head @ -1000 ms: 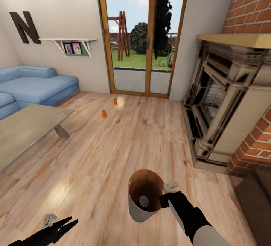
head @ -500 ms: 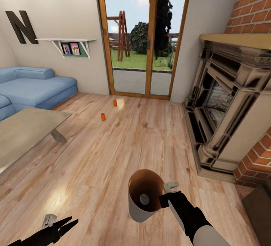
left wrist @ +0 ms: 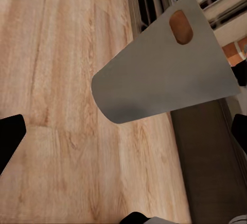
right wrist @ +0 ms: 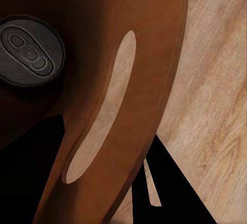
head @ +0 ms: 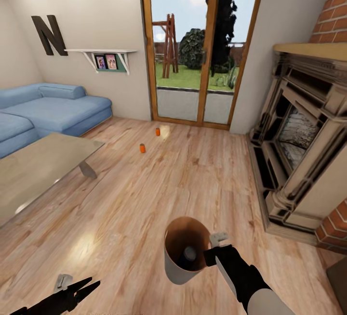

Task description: Put the three can of soda from the living room inside the tash can in the kitchen.

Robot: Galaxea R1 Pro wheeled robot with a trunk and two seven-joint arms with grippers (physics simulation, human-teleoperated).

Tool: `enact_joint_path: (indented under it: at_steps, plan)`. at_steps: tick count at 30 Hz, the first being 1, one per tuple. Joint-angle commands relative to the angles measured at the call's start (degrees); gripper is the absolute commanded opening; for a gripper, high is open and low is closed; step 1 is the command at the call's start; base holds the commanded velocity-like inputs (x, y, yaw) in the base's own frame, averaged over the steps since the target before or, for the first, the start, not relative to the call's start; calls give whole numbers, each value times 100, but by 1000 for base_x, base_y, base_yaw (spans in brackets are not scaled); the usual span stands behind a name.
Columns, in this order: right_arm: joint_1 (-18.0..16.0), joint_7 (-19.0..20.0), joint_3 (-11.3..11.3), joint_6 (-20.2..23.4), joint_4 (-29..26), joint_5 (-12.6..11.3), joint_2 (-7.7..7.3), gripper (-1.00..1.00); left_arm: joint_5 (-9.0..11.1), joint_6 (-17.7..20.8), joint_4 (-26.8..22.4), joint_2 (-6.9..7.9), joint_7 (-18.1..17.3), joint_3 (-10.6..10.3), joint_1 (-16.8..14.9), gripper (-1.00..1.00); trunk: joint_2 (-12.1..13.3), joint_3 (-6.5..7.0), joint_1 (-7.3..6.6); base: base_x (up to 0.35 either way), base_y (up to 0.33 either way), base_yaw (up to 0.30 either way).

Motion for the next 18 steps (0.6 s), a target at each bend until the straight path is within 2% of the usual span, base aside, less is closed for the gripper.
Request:
enact_joint_path:
  at_steps: [1, 6, 18]
  plan:
    - [-3, 48, -3, -9, -7, 5, 1, -100, 0, 0, 0, 0, 0, 1, 0, 100, 0, 1, 0, 124, 0, 77]
    - [-4, 48, -3, -9, -7, 5, 1, -100, 0, 0, 0, 0, 0, 4, 0, 100, 0, 1, 0, 260, 0, 30]
    - [-4, 48, -3, -9, -7, 5, 1, -100, 0, 1, 0, 0, 0, 4, 0, 100, 0, 1, 0, 337, 0, 3]
